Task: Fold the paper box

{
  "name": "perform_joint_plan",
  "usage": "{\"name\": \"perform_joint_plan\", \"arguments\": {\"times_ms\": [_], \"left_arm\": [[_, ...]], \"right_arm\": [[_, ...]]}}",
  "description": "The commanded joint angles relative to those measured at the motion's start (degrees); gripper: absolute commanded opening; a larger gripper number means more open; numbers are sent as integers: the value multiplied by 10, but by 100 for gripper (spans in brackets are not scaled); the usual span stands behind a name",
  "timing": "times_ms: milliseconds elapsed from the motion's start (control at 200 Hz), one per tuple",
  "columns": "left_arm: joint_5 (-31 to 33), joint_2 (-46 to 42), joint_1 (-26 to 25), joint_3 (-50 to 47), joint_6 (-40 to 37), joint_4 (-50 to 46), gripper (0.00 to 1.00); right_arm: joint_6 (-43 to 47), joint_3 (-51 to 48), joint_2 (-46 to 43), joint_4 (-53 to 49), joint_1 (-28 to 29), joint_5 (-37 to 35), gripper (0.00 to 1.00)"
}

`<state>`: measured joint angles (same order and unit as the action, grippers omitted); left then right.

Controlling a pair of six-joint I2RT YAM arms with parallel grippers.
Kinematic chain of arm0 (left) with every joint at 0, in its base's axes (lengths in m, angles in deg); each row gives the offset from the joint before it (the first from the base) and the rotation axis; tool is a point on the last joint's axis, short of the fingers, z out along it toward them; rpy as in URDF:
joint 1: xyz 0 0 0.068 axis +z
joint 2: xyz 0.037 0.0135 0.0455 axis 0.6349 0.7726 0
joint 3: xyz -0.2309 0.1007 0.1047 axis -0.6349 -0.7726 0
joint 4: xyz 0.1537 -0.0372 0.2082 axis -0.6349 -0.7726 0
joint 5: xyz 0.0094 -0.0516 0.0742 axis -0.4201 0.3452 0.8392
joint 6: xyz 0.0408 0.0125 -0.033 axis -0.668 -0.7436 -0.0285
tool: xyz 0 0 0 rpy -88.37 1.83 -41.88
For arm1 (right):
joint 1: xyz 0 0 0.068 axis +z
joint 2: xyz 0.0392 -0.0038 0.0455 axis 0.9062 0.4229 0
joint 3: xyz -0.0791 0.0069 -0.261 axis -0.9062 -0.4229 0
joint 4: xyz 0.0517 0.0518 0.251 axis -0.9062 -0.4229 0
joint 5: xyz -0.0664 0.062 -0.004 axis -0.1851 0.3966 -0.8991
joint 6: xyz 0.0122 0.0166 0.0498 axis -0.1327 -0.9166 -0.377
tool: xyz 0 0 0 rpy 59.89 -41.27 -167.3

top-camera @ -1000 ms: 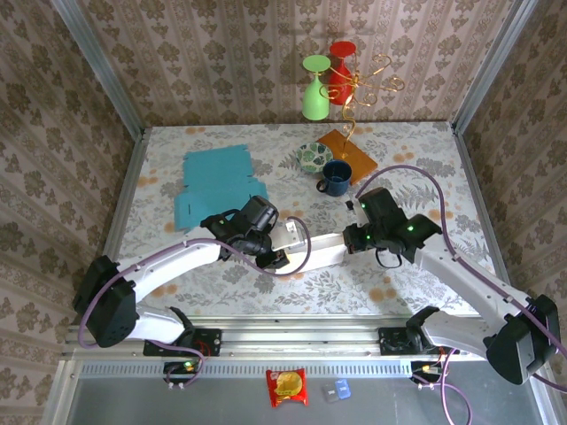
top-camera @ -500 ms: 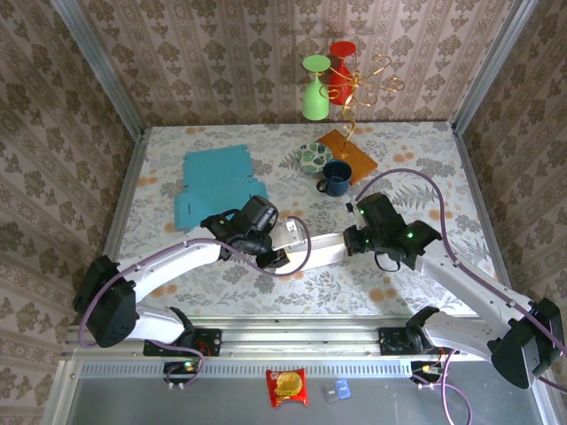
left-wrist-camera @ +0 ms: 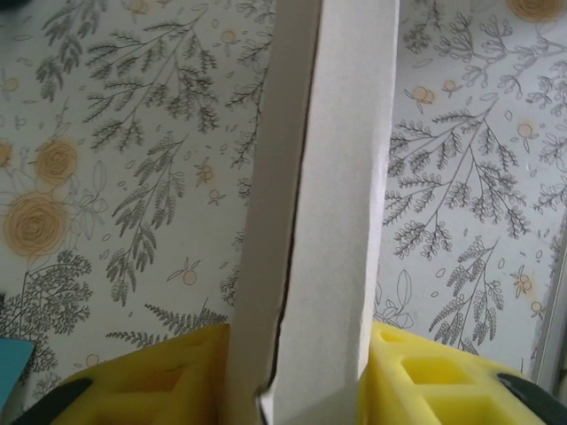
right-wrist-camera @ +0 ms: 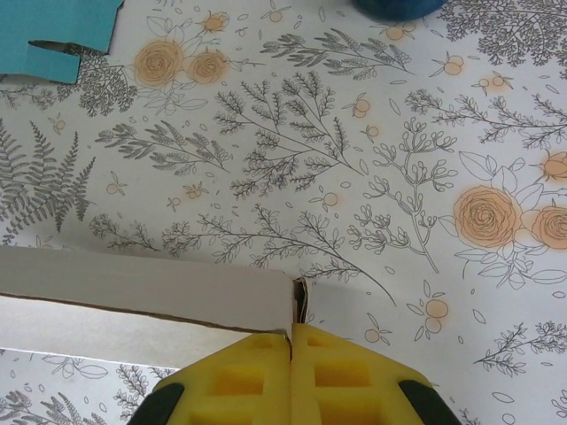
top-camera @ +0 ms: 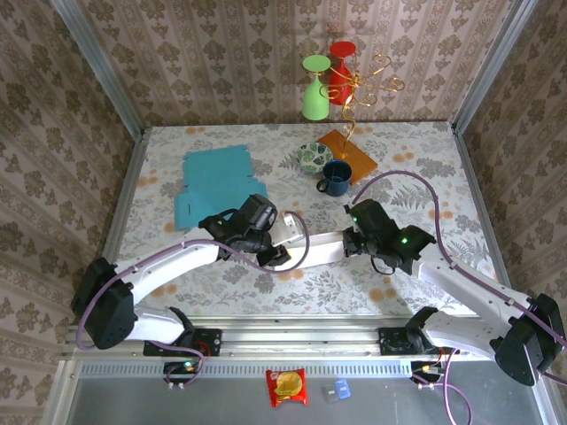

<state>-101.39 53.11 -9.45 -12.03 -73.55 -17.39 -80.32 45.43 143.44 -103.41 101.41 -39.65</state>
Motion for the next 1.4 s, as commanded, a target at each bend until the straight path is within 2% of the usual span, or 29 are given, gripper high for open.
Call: {"name": "perform_joint_plan", "arguments": {"times_ms": [0, 135, 150, 175, 375, 475, 575, 625, 695, 760, 870, 1080, 1395], "left_arm": [[29, -30, 9, -8, 33, 5, 45], [37, -62, 8, -25, 62, 17, 53], [38, -66, 8, -27, 65, 18, 57], [39, -71, 7, -31, 69, 19, 60], [64, -109, 4, -43, 110, 18, 61], [75, -129, 14, -36, 159, 9, 60], [83, -141, 42, -18, 265, -22, 58], [86, -139, 61, 0, 323, -63, 53], [60, -128, 80, 28, 357, -116, 44], [44, -117, 81, 51, 355, -158, 38], [43, -111, 78, 67, 344, -202, 38], [51, -83, 61, 86, 331, -210, 39], [86, -33, 38, 113, 352, -224, 38]], "right_arm": [[-15, -23, 10, -56, 6, -31, 0], [-22, -6, 13, -56, 13, -34, 0], [-24, -4, 13, -56, 14, -34, 0], [-27, -1, 14, -55, 17, -35, 0], [-65, 14, 19, -56, 43, -58, 0], [-85, 23, 23, -58, 56, -70, 0], [-101, 32, 33, -61, 68, -77, 0], [-107, 37, 39, -65, 73, -80, 0], [-114, 41, 44, -66, 77, -85, 0], [-120, 45, 48, -67, 78, -84, 0], [-122, 48, 50, -68, 80, -84, 0], [-126, 48, 52, -69, 81, -82, 0], [-129, 49, 56, -72, 81, -80, 0]]}}
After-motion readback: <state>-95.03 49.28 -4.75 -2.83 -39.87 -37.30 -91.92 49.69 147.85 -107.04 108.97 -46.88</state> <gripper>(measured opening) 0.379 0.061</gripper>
